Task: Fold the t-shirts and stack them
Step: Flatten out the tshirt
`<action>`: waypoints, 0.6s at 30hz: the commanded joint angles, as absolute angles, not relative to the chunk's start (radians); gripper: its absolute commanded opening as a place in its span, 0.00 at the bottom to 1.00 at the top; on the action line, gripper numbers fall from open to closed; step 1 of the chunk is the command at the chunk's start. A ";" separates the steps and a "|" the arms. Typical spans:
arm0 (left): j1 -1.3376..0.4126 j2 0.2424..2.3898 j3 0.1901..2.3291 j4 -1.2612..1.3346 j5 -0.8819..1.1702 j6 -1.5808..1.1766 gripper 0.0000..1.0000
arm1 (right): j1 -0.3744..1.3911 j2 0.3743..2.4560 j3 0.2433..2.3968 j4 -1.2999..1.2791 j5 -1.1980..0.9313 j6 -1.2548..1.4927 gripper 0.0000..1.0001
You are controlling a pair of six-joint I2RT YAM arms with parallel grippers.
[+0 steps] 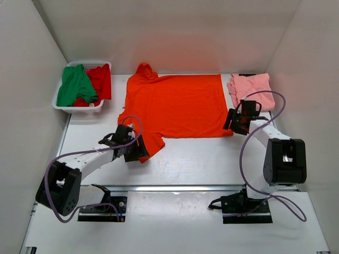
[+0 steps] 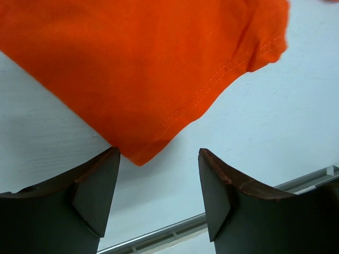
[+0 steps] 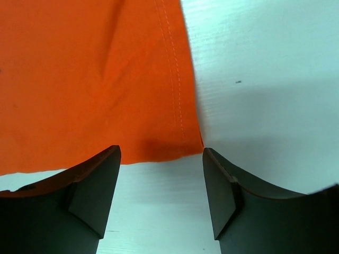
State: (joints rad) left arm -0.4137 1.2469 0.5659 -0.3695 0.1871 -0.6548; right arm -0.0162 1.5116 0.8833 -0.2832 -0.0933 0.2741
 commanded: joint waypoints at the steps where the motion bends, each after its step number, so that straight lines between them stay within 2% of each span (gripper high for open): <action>1: -0.454 1.299 0.584 -0.344 0.180 -0.679 0.71 | -0.025 1.574 0.919 -0.256 -0.077 0.302 0.61; 4: -0.459 1.333 0.580 -0.322 0.180 -0.676 0.66 | -0.015 1.630 0.963 -0.291 -0.061 0.307 0.63; 7: -0.443 1.350 0.563 -0.293 0.198 -0.680 0.52 | -0.006 1.675 0.973 -0.324 -0.014 0.313 0.67; 8: -0.439 1.359 0.569 -0.287 0.193 -0.672 0.35 | -0.006 1.681 0.973 -0.312 -0.046 0.316 0.65; 9: -0.442 1.362 0.569 -0.294 0.192 -0.673 0.23 | -0.005 1.687 0.963 -0.310 -0.054 0.314 0.61; 10: -0.436 1.362 0.577 -0.287 0.199 -0.664 0.08 | -0.006 1.692 0.975 -0.299 -0.061 0.308 0.43; 11: -0.433 1.361 0.589 -0.294 0.201 -0.663 0.00 | -0.006 1.695 0.974 -0.304 -0.069 0.304 0.24; 12: -0.423 1.361 0.610 -0.320 0.201 -0.651 0.00 | -0.005 1.687 0.994 -0.308 -0.063 0.296 0.06; 13: -0.411 1.336 0.638 -0.336 0.199 -0.638 0.00 | -0.006 1.669 0.996 -0.322 -0.060 0.290 0.01; 18: -0.298 1.232 0.787 -0.463 0.207 -0.574 0.00 | -0.006 1.573 1.043 -0.374 -0.092 0.252 0.00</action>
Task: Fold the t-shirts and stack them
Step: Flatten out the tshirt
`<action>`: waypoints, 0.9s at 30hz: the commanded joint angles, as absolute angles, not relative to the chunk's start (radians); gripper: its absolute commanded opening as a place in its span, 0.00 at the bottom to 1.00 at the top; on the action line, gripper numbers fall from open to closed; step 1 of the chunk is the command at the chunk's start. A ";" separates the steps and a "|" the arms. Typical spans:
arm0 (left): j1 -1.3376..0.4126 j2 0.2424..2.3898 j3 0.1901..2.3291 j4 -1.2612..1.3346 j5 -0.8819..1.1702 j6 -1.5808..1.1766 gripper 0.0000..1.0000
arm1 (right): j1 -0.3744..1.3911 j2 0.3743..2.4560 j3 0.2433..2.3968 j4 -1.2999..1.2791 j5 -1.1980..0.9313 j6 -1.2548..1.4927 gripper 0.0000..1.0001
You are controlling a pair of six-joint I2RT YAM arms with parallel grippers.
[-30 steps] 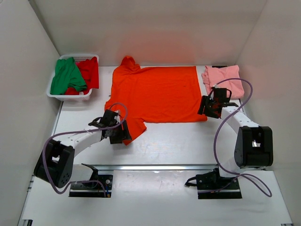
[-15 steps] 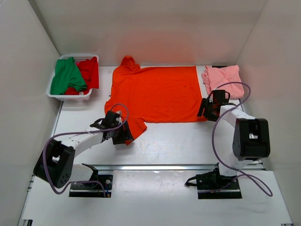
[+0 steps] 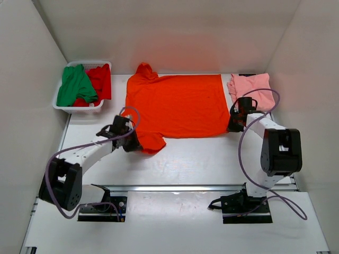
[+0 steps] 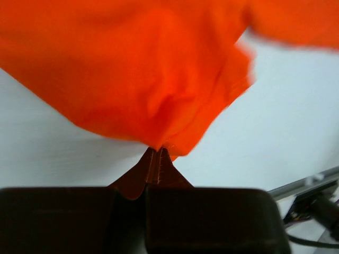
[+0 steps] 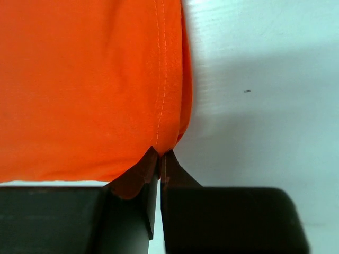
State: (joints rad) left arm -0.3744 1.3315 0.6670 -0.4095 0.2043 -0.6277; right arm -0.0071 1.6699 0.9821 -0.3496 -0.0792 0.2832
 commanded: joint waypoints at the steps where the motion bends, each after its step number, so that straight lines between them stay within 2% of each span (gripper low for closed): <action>1: -0.288 1.218 0.811 -0.500 0.204 -0.545 0.00 | -0.006 1.551 1.061 -0.385 -0.094 0.249 0.00; 7: -0.225 1.223 1.109 -0.655 0.209 -0.488 0.00 | -0.023 1.436 1.114 -0.451 -0.129 0.232 0.00; 18: -0.187 1.180 1.327 -0.768 0.216 -0.479 0.00 | -0.038 1.281 1.144 -0.520 -0.181 0.213 0.00; 24: -0.072 1.370 1.371 -0.688 0.207 -0.400 0.00 | -0.017 1.425 1.259 -0.417 -0.225 0.206 0.00; 27: -0.005 1.532 1.616 -0.724 0.221 -0.371 0.00 | -0.018 1.528 1.417 -0.408 -0.261 0.201 0.00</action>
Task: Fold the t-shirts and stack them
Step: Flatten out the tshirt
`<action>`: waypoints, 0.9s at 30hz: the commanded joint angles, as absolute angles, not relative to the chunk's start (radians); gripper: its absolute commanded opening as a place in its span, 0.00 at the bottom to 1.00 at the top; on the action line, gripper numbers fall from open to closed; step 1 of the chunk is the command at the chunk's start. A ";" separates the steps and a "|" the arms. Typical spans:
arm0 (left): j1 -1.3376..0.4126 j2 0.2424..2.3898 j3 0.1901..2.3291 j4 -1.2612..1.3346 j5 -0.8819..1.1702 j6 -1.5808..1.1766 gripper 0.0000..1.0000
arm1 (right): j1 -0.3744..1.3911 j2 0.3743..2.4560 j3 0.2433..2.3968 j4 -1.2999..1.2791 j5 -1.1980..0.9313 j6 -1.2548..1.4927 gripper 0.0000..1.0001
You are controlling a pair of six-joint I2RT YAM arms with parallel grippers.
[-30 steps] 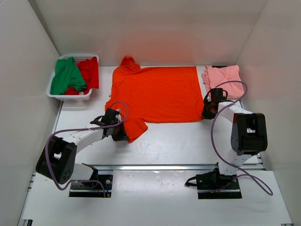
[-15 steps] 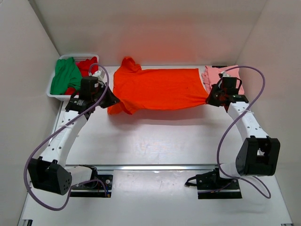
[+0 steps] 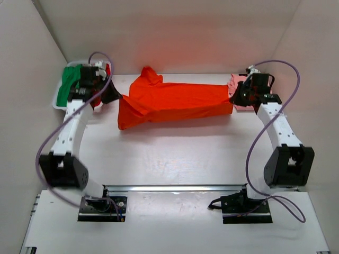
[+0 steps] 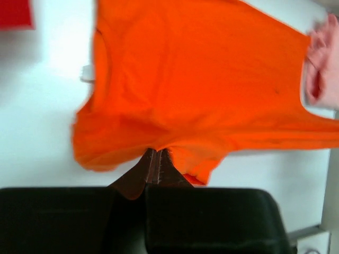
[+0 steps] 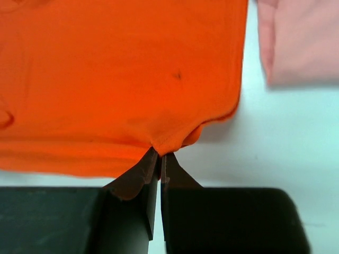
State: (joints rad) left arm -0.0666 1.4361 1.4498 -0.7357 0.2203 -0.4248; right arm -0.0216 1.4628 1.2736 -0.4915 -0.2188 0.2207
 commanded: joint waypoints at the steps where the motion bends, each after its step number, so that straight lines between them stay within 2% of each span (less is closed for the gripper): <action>1: -0.002 1.604 1.787 -0.782 0.241 -0.364 0.00 | -0.015 1.555 1.484 -0.432 -0.255 0.199 0.00; 3: 0.025 1.704 2.204 -0.895 0.256 -0.351 0.00 | -0.020 1.559 1.544 -0.469 -0.232 0.183 0.00; 5: 0.014 1.709 2.327 -0.936 0.250 -0.363 0.00 | -0.026 1.526 1.562 -0.485 -0.230 0.173 0.00; 9: -0.050 1.497 2.006 -0.789 0.258 -0.397 0.00 | -0.060 1.436 1.439 -0.479 -0.242 0.161 0.01; 12: -0.075 1.282 1.617 -0.721 0.282 -0.413 0.00 | -0.066 1.349 1.311 -0.465 -0.250 0.147 0.00; 16: -0.124 1.047 1.210 -0.667 0.298 -0.445 0.00 | -0.041 1.269 1.133 -0.466 -0.230 0.120 0.00; 23: -0.152 0.868 0.941 -0.820 0.291 -0.394 0.00 | -0.069 1.172 0.983 -0.505 -0.229 0.063 0.00; 27: -0.161 0.761 0.772 -0.816 0.311 -0.413 0.00 | -0.084 1.123 0.927 -0.537 -0.224 0.057 0.00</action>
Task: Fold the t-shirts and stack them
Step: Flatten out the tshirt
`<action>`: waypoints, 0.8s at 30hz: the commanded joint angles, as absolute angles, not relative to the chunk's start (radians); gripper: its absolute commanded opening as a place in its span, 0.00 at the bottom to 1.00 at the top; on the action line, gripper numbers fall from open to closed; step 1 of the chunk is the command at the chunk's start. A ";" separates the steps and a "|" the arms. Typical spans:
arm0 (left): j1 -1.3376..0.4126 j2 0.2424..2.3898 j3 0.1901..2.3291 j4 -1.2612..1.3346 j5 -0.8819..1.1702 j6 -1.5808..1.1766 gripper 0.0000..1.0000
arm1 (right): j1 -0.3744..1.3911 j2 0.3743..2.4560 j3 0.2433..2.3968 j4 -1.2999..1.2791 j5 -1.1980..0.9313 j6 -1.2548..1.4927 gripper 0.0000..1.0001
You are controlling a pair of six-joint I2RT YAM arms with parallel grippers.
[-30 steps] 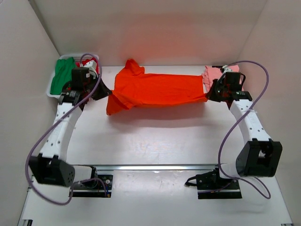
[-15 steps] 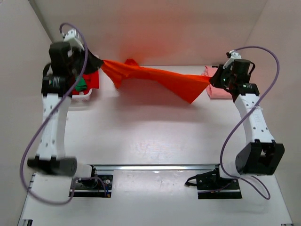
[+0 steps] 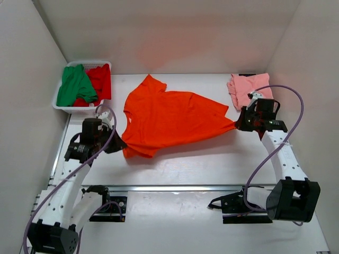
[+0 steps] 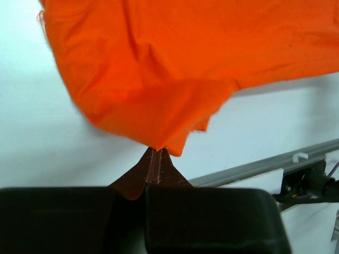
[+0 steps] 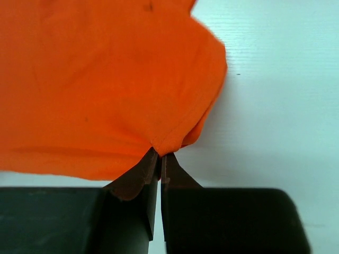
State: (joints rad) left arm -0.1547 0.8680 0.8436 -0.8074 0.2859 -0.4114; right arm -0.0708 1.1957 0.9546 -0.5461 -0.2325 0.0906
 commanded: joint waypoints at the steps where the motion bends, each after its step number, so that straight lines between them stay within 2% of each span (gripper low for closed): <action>1: -0.163 0.752 0.766 -0.818 0.319 -0.417 0.00 | -0.093 1.115 0.922 -0.532 -0.227 0.058 0.00; 7: -0.149 0.800 0.862 -0.738 0.275 -0.425 0.00 | -0.063 1.147 0.934 -0.518 -0.244 0.066 0.00; 9: -0.124 0.881 0.986 -0.721 0.281 -0.417 0.00 | -0.034 1.189 1.047 -0.534 -0.223 0.072 0.00; 15: -0.123 1.078 1.636 -0.684 0.209 -0.463 0.00 | -0.020 1.146 1.355 -0.499 -0.259 0.184 0.00; 19: -0.116 1.138 1.866 -0.666 0.190 -0.505 0.00 | -0.054 1.102 1.480 -0.492 -0.313 0.227 0.00; 24: -0.141 1.042 1.875 -0.588 0.091 -0.523 0.00 | -0.123 1.002 1.542 -0.495 -0.412 0.255 0.00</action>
